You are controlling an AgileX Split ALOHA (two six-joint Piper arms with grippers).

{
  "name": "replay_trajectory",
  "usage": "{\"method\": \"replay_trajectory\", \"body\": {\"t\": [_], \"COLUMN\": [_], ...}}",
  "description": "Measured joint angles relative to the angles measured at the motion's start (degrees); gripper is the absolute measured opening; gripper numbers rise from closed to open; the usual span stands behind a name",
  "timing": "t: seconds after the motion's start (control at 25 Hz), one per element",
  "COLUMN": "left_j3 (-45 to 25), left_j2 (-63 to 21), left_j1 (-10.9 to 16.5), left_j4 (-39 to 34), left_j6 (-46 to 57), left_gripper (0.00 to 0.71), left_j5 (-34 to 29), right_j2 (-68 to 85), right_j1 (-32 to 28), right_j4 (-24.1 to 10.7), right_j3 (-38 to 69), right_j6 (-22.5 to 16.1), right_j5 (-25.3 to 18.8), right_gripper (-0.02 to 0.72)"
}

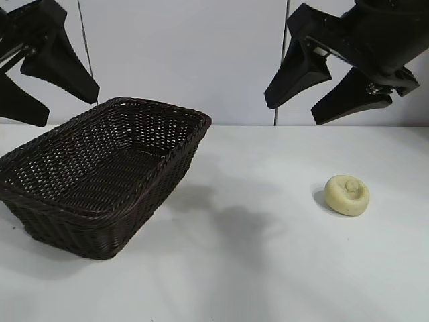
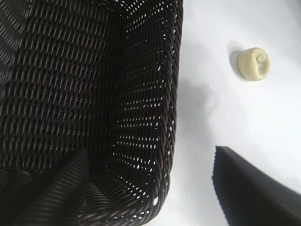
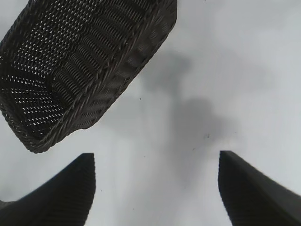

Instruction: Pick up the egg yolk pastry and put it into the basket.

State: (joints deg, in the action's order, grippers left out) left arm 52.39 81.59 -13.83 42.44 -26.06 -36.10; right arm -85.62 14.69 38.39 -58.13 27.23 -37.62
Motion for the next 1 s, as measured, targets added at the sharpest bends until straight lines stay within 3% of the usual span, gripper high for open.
{"method": "replay_trajectory", "body": {"t": [1.0], "left_j3": [0.0], "left_j2": [0.0], "left_j1": [0.0], "left_j4": [0.11], "left_j6": [0.0], "left_gripper": [0.535], "left_j5": [0.86], "right_j2": [0.0], "right_j1": [0.0], "right_j4": [0.0], "right_j3": [0.0], "right_j6": [0.0], "right_j5": [0.0], "right_gripper": [0.528]}}
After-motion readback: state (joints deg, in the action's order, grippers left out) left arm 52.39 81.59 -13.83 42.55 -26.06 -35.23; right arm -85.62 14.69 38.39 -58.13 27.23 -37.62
